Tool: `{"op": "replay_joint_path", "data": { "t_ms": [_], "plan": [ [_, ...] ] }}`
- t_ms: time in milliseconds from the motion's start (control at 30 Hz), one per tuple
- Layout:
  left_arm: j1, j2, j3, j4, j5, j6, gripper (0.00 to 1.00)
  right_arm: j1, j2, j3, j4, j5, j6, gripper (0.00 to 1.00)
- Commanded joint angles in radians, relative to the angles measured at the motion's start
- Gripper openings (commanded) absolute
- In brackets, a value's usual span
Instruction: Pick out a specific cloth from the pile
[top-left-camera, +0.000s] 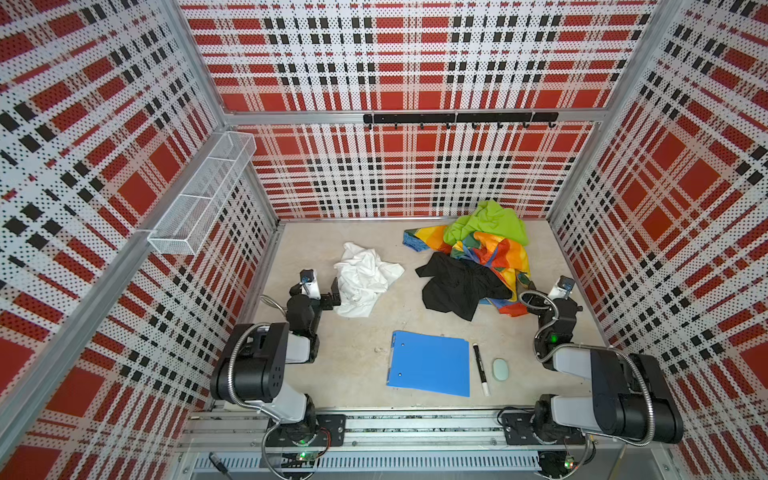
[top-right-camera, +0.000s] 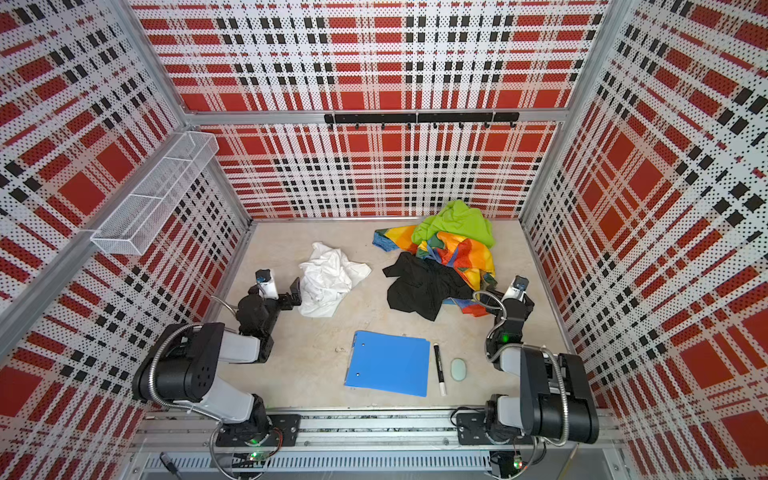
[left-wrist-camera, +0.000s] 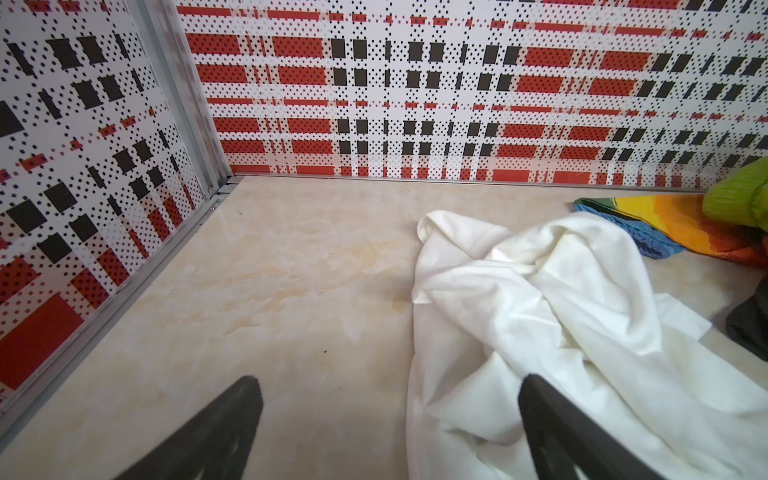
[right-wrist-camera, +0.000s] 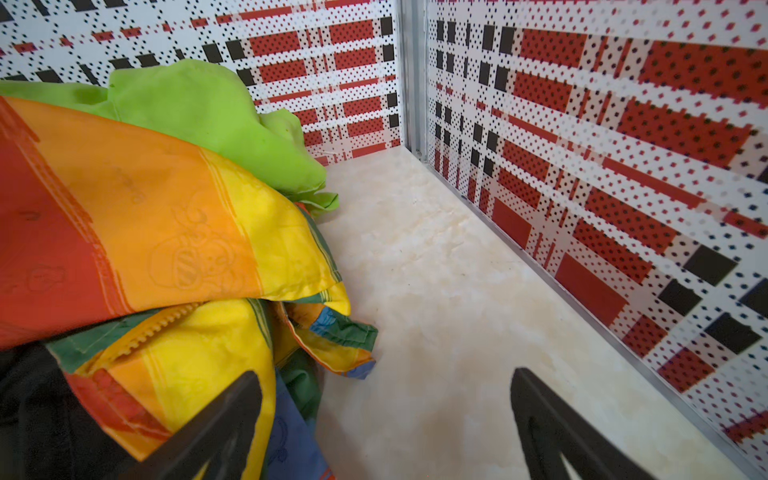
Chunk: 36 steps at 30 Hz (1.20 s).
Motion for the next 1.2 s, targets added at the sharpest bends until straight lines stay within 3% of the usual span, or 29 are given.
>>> {"op": "replay_joint_path", "data": {
  "t_ms": [0, 133, 200, 433, 1167],
  "plan": [
    [-0.004, 0.006, 0.015, 0.038, 0.007, 0.006, 0.99, 0.064, 0.078, 0.001, 0.22, 0.004, -0.067, 1.0],
    [-0.002, 0.006, 0.008, 0.047, 0.068, 0.024, 0.99, 0.159, 0.194, 0.031, 0.304, 0.035, -0.186, 1.0],
    [0.008, 0.007, 0.003, 0.06, 0.117, 0.03, 0.99, 0.13, 0.174, 0.03, 0.263, 0.005, -0.146, 1.0],
    [0.008, 0.006, 0.004, 0.059, 0.119, 0.03, 0.99, 0.049, 0.188, 0.025, 0.299, -0.311, -0.156, 1.0],
    [0.005, 0.007, 0.002, 0.063, 0.125, 0.035, 0.99, 0.052, 0.19, 0.027, 0.298, -0.309, -0.159, 1.0]
  ]
}}
